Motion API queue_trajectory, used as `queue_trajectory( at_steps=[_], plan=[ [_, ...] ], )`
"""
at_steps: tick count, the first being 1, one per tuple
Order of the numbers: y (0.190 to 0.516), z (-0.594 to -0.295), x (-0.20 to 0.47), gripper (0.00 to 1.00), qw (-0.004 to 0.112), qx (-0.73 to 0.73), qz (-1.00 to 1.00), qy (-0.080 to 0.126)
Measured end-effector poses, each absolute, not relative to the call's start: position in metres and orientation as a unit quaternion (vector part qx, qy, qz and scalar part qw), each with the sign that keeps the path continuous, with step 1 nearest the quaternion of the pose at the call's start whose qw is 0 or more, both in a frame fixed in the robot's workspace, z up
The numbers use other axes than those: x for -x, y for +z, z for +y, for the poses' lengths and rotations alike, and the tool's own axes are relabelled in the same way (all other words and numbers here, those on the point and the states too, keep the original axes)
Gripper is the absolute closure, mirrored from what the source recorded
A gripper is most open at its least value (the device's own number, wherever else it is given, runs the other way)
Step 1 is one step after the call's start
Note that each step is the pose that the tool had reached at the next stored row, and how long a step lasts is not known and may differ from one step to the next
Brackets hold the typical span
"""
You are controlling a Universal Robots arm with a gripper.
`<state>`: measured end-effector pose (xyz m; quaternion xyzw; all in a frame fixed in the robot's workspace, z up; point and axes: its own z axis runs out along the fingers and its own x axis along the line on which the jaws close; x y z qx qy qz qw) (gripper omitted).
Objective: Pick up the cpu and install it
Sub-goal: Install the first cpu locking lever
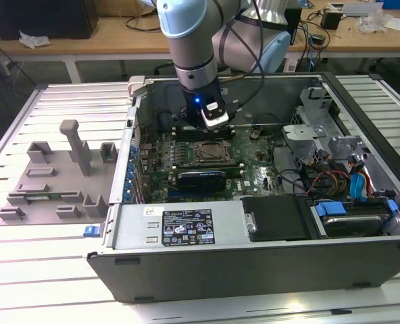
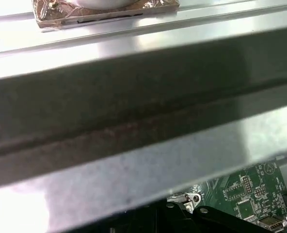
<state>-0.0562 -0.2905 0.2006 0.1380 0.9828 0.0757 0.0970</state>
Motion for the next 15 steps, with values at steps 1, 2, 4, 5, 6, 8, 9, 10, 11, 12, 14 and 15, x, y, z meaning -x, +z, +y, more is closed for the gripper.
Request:
queue_trajectory(
  at_steps=[1, 2, 4, 5, 6, 8, 9, 10, 11, 12, 14, 15],
  plan=[
    [0.2002, -0.2905, 0.0562, 0.89, 0.097, -0.139, 0.983, 0.075],
    [0.1997, -0.2906, 0.0562, 0.89, 0.097, -0.139, 0.983, 0.074],
    [0.1991, -0.2906, 0.0562, 0.89, 0.098, -0.141, 0.983, 0.072],
    [0.1988, -0.2907, 0.0562, 0.89, 0.098, -0.141, 0.983, 0.071],
    [0.1985, -0.2907, 0.0562, 0.89, 0.098, -0.142, 0.982, 0.071],
    [0.1979, -0.2907, 0.0562, 0.89, 0.098, -0.143, 0.982, 0.07],
    [0.1977, -0.2907, 0.0562, 0.89, 0.098, -0.143, 0.982, 0.07],
    [0.1976, -0.2907, 0.056, 0.89, 0.098, -0.143, 0.982, 0.07],
    [0.1975, -0.2907, 0.0557, 0.89, 0.098, -0.143, 0.982, 0.071],
    [0.1974, -0.2906, 0.0556, 0.89, 0.098, -0.144, 0.982, 0.073],
    [0.1975, -0.2906, 0.0556, 0.89, 0.097, -0.144, 0.981, 0.081],
    [0.1975, -0.2906, 0.0556, 0.89, 0.096, -0.144, 0.981, 0.081]
  ],
)
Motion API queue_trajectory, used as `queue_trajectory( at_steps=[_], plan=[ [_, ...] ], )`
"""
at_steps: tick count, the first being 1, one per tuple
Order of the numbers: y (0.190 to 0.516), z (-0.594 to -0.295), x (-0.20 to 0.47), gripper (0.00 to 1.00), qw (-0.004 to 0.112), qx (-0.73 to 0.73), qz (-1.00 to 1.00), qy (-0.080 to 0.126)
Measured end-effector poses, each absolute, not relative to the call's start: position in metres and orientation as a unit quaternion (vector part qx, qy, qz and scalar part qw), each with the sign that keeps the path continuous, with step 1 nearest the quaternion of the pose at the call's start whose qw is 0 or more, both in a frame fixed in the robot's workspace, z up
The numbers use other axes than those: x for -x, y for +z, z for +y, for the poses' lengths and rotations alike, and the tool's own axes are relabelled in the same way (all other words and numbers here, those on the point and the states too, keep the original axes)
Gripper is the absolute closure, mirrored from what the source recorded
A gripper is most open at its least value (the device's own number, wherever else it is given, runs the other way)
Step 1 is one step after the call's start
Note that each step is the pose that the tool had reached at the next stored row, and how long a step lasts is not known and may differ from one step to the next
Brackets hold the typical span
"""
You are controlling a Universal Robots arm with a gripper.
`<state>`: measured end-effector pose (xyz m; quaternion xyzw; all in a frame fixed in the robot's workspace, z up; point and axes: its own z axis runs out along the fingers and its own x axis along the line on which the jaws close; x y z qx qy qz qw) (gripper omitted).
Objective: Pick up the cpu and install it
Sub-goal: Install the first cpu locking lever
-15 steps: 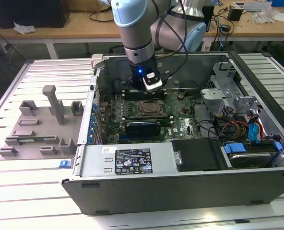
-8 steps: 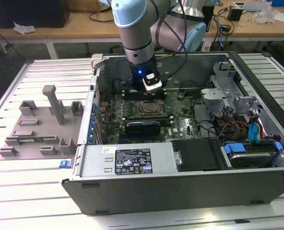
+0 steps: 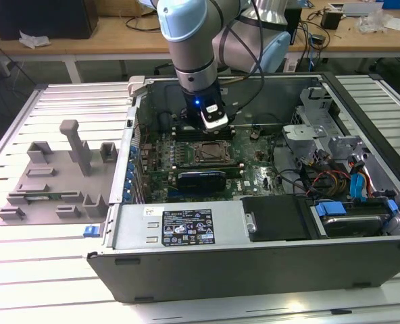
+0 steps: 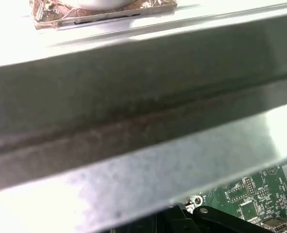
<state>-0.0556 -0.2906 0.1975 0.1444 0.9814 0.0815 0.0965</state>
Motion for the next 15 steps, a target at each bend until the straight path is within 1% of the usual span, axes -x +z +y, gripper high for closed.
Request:
queue_trajectory(
  at_steps=[3, 8, 11, 13, 15],
  plan=[
    [0.2, -0.291, 0.056, 0.89, 0.096, -0.144, 0.982, 0.08],
    [0.214, -0.291, 0.055, 0.89, 0.097, -0.144, 0.983, 0.065],
    [0.215, -0.291, 0.055, 0.89, 0.094, -0.143, 0.984, 0.047],
    [0.215, -0.291, 0.055, 0.89, 0.089, -0.143, 0.985, 0.029],
    [0.215, -0.292, 0.055, 0.89, 0.084, -0.142, 0.986, 0.019]
  ],
)
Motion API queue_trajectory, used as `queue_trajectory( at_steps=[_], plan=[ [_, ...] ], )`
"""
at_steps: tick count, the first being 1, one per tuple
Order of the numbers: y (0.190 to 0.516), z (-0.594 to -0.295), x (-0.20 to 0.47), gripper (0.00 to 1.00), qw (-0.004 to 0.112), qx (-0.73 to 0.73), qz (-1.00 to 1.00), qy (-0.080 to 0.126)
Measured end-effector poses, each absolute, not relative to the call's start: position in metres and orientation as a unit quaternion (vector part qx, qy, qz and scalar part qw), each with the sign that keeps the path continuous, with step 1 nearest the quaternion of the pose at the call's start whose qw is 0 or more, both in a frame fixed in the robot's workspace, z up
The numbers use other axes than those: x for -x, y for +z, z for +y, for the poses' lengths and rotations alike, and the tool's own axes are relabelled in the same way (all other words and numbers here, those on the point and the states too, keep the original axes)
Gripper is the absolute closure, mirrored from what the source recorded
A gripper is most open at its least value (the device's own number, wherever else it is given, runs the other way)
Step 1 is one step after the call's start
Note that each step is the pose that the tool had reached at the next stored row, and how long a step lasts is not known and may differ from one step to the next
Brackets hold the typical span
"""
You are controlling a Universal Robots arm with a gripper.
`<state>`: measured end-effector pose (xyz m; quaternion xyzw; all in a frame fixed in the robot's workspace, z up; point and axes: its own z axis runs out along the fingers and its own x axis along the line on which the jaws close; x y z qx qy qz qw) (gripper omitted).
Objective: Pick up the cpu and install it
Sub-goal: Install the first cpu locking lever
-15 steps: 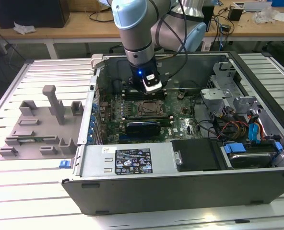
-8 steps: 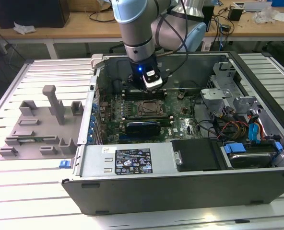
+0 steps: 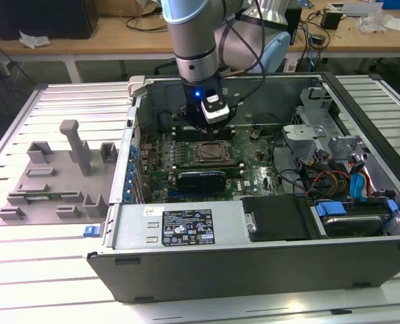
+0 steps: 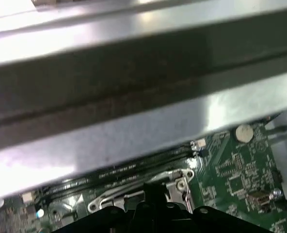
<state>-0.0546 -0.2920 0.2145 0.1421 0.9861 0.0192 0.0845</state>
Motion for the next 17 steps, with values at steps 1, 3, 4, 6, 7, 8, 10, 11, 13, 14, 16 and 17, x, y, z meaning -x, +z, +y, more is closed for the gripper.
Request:
queue_trajectory(
  at_steps=[1, 3, 4, 6, 7, 8, 10, 11, 13, 14, 16, 17],
  plan=[
    [0.215, -0.293, 0.055, 0.89, 0.083, -0.142, 0.986, 0.016],
    [0.215, -0.297, 0.055, 0.89, 0.081, -0.142, 0.986, 0.014],
    [0.215, -0.299, 0.055, 0.89, 0.081, -0.142, 0.986, 0.014],
    [0.215, -0.307, 0.055, 0.89, 0.081, -0.142, 0.986, 0.014],
    [0.215, -0.31, 0.055, 0.89, 0.081, -0.142, 0.986, 0.014],
    [0.215, -0.314, 0.055, 0.89, 0.081, -0.142, 0.986, 0.014],
    [0.215, -0.32, 0.055, 0.89, 0.081, -0.142, 0.986, 0.014],
    [0.215, -0.323, 0.055, 0.89, 0.081, -0.142, 0.986, 0.014],
    [0.215, -0.326, 0.055, 0.89, 0.081, -0.142, 0.986, 0.015],
    [0.215, -0.327, 0.055, 0.89, 0.081, -0.142, 0.987, 0.015],
    [0.215, -0.328, 0.054, 0.89, 0.079, -0.138, 0.987, 0.015],
    [0.215, -0.328, 0.053, 0.89, 0.078, -0.134, 0.988, 0.015]
  ],
)
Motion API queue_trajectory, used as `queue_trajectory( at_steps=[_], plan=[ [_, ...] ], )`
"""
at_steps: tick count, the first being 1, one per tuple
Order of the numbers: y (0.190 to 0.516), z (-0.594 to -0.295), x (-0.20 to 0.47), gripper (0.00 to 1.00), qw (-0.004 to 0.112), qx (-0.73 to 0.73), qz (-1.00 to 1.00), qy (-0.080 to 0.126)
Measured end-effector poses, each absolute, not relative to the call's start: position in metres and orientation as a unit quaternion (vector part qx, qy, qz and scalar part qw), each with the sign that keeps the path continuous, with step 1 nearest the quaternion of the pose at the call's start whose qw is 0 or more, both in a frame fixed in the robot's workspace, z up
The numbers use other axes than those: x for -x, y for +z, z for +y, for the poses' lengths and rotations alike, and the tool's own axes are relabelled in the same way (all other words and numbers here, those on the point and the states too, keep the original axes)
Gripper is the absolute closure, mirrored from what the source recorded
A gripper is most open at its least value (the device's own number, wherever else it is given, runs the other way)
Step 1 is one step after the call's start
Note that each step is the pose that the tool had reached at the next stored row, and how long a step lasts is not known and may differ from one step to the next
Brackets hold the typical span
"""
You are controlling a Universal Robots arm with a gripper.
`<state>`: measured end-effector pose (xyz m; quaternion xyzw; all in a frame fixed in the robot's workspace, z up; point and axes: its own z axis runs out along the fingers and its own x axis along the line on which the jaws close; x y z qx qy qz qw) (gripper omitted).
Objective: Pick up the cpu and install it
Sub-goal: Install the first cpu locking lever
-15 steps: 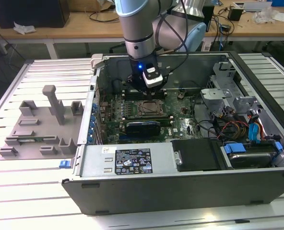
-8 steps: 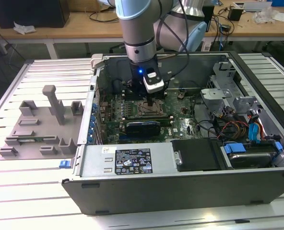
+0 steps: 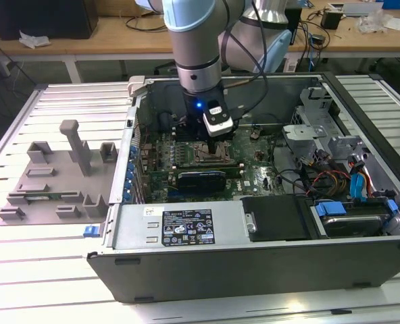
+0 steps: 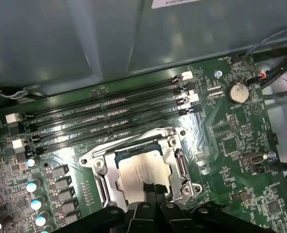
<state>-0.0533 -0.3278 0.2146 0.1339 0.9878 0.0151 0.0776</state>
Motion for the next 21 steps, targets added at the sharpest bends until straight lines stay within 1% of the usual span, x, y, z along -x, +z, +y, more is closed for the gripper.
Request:
queue_trajectory(
  at_steps=[6, 15, 21],
  plan=[
    [0.215, -0.328, 0.052, 0.89, 0.074, -0.109, 0.991, 0.017],
    [0.232, -0.328, 0.052, 0.89, 0.074, -0.107, 0.991, 0.017],
    [0.233, -0.328, 0.052, 0.89, 0.074, -0.107, 0.991, 0.017]
  ],
)
